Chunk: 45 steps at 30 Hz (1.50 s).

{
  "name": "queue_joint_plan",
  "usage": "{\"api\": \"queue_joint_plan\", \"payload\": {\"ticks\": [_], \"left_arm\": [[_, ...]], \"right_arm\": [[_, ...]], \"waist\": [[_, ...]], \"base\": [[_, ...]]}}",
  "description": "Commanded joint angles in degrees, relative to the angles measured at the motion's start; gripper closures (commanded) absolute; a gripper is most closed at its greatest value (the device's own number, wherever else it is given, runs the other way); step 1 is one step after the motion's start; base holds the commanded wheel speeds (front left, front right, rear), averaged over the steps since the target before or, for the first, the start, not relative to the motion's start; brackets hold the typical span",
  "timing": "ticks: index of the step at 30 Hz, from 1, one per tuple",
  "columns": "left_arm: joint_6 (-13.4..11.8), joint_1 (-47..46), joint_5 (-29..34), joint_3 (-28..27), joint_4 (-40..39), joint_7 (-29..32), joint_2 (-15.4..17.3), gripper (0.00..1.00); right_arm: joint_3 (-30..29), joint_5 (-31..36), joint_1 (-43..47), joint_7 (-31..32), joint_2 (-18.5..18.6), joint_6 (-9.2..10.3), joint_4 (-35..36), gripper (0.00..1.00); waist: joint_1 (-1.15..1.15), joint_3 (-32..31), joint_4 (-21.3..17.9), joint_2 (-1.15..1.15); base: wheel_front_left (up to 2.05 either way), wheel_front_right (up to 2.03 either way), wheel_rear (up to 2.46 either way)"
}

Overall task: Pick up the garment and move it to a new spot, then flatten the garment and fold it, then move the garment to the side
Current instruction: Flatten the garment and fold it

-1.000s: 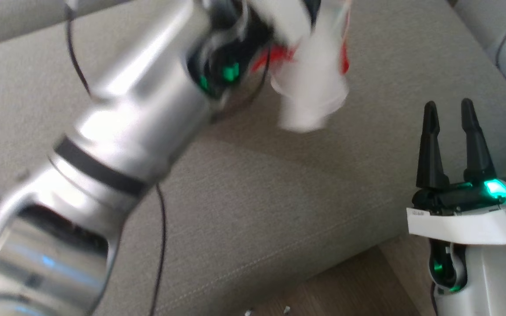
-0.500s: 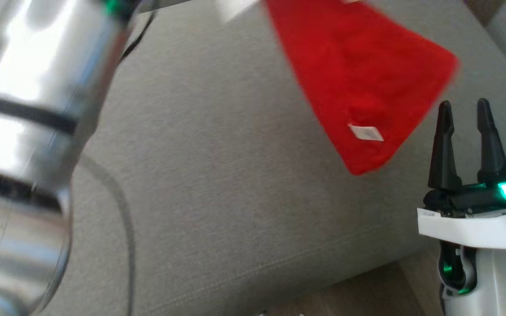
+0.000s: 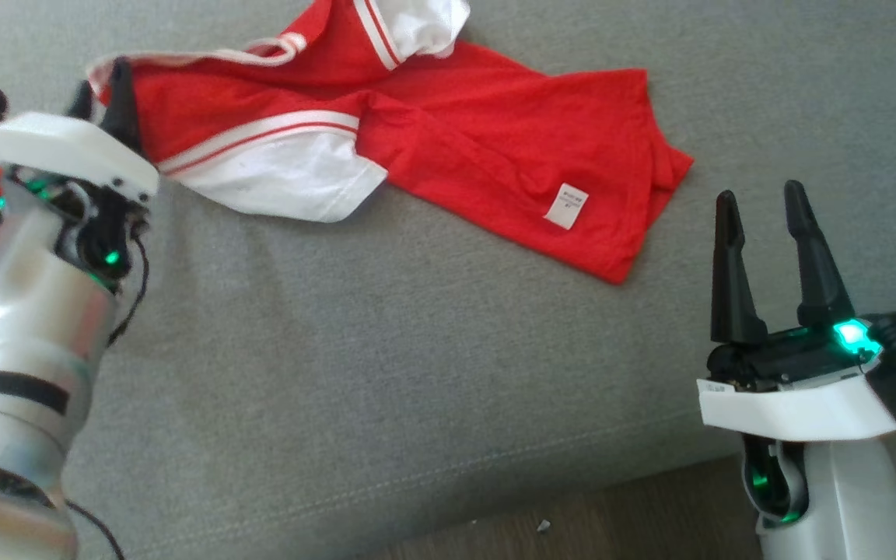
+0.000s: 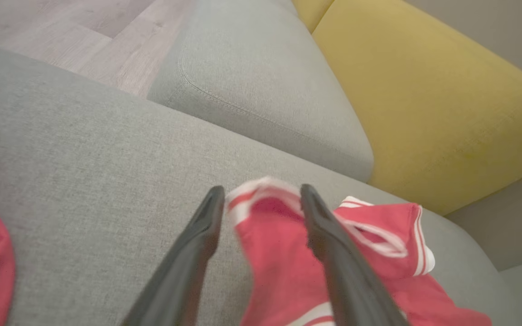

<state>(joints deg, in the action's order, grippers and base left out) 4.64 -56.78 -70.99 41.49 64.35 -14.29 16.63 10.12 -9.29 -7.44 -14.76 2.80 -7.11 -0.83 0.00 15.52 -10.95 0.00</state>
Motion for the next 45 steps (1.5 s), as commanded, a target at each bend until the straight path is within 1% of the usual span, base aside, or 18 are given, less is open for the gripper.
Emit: {"api": "queue_joint_plan", "payload": {"ticks": [1,3,5,7,10,12,14,16,18,22,28,33,35,38,39,40,42,45], "left_arm": [[0.27,-3.55,1.6,-3.47,-2.28,-0.66,3.5,0.0],[-0.29,-3.13,6.29,-7.65,-6.67,-0.68,5.68,0.0],[-1.87,-0.16,13.22,-13.0,-13.7,-0.69,6.93,0.0],[-4.13,5.48,21.06,-18.87,-22.68,-0.69,6.45,0.0],[-7.69,17.39,32.11,-26.8,-36.31,-0.7,3.05,0.0],[-8.46,25.48,37.29,-29.12,-41.7,-0.7,-0.25,0.0],[-8.45,31.76,41.39,-29.36,-44.31,-0.7,-3.18,0.0],[-7.59,35.54,43.73,-28.58,-43.56,-0.7,-5.62,0.0],[-6.98,36.65,45.17,-27.56,-39.87,-0.7,-7.19,0.0],[-5.19,33.15,46.86,-26.45,-32.15,-0.7,-9.13,0.0],[-5.04,26.77,50.41,-24.75,-22.7,-0.71,-9.74,0.0],[-4.7,21.39,51.33,-24.43,-13.81,-0.71,-10.13,0.0],[-4.5,19.68,51.65,-24.72,-12.84,-0.71,-10.13,0.0],[-3.85,18.96,52.49,-25.59,-15.33,-0.71,-10.03,0.0],[-3.16,19.14,52.89,-25.57,-15.83,-0.71,-9.96,0.61],[-2.52,19.31,53.2,-25.71,-16.53,-0.71,-9.93,1.0],[-1.24,20.09,54.57,-25.72,-18.4,-0.71,-9.91,1.0],[-0.73,21.62,56.07,-26.23,-22.5,-0.71,-9.91,1.0]], "right_arm": [[1.73,0.03,-1.66,-0.24,0.08,-0.37,1.39,0.0],[2.11,-0.21,-1.85,-0.24,0.08,-0.37,1.11,0.0],[2.09,-0.36,-1.83,-0.24,0.08,-0.37,0.86,0.0],[1.81,-0.36,-1.63,-0.24,0.08,-0.37,0.66,0.0],[1.6,-0.46,-1.56,-0.24,0.08,-0.37,0.32,0.0],[1.49,-0.52,-1.6,-0.24,0.08,-0.37,0.26,0.0],[1.39,-0.52,-1.53,-0.24,0.08,-0.37,0.45,0.0],[1.49,-0.47,-1.49,-0.24,0.08,-0.37,0.51,0.0],[1.82,-0.21,-1.6,-0.24,0.08,-0.37,0.3,0.0],[2.3,0.04,-2.27,-0.24,0.08,-0.37,0.42,0.0],[2.55,0.15,-3.38,-0.24,0.08,-0.37,0.6,0.0],[2.46,-0.09,-4.01,-0.24,0.08,-0.37,0.68,0.0],[2.52,-0.25,-4.21,-0.24,0.08,-0.37,0.72,0.0],[2.17,-0.52,-4.32,-0.24,0.08,-0.37,0.93,0.0],[2.08,-0.62,-4.37,-0.24,0.08,-0.37,0.97,0.0],[1.99,-0.68,-4.38,-0.24,0.08,-0.37,0.97,0.0],[1.71,-0.71,-4.29,-0.24,0.08,-0.37,0.83,0.0],[1.32,-0.71,-3.9,-0.24,0.08,-0.37,0.79,0.0]], "waist": [[0.0,0.81,0.61,0.0],[0.0,1.1,0.96,0.0],[0.0,1.05,1.47,0.0],[0.0,0.69,2.01,0.0],[0.0,0.13,2.45,0.0],[0.0,-0.15,2.64,0.0],[0.0,-0.12,2.88,0.0],[0.0,0.27,3.33,0.0],[0.0,0.7,3.56,0.0],[0.0,1.88,3.32,0.0],[0.0,3.67,2.18,0.0],[0.0,4.93,0.79,0.0],[0.0,5.19,0.25,0.0],[0.0,5.46,-0.21,0.0],[0.0,5.51,-0.33,0.0],[0.0,5.5,-0.39,0.0],[0.0,5.17,-0.3,0.0],[0.0,4.33,0.28,0.0]], "base": [[0.0,0.0,0.0],[0.0,0.0,0.0],[0.0,0.0,0.0],[0.0,0.0,0.0],[0.0,0.0,0.0],[0.0,0.0,0.0],[0.0,0.0,0.0],[0.0,0.0,0.0],[0.0,0.0,0.0],[0.0,0.0,0.0],[0.0,0.0,0.0],[0.0,0.0,0.0],[0.0,0.0,0.0],[0.0,0.0,0.0],[0.0,0.0,0.0],[0.0,0.0,0.0],[0.0,0.0,0.0],[0.0,0.0,0.0]]}}
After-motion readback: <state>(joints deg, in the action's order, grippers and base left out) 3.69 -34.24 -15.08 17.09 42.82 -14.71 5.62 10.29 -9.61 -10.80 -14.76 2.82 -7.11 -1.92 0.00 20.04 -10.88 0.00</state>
